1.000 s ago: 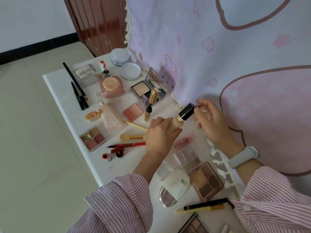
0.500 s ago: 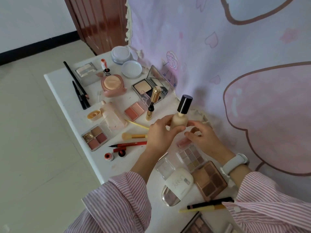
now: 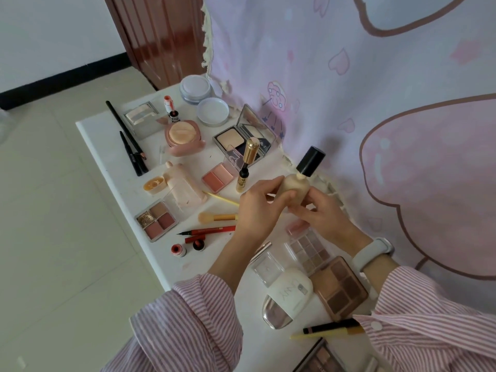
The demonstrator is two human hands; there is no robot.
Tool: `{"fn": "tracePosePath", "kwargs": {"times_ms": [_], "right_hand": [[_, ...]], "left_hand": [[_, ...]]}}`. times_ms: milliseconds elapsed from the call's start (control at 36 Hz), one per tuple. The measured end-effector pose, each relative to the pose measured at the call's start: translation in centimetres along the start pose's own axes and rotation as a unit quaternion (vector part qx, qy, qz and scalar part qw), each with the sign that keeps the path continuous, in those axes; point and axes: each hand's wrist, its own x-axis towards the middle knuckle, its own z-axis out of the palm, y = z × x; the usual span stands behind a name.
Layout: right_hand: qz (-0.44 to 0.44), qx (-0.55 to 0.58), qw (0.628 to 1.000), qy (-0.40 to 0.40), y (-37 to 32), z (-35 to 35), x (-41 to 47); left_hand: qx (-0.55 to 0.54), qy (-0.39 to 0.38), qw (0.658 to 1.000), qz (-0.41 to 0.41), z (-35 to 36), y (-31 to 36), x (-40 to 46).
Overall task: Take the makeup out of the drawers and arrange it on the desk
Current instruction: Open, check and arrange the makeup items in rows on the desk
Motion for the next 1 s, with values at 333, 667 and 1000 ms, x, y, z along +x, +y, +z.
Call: {"fn": "tracePosePath", "kwargs": {"times_ms": [333, 667, 1000], "right_hand": [[-0.048, -0.089, 0.988, 0.115, 0.8, 1.1, 4.1], [-0.044, -0.188, 0.966, 0.173, 2.0, 3.9, 6.2], [-0.038, -0.253, 0.945, 0.205, 1.4, 3.7, 5.2]], "left_hand": [[0.144, 0.125, 0.980, 0.064, -1.1, -2.3, -3.7], [0.278, 0.068, 0.954, 0.085, -2.6, -5.7, -7.5], [0.340, 0.076, 0.935, 0.061, -2.3, -7.4, -10.5]]}}
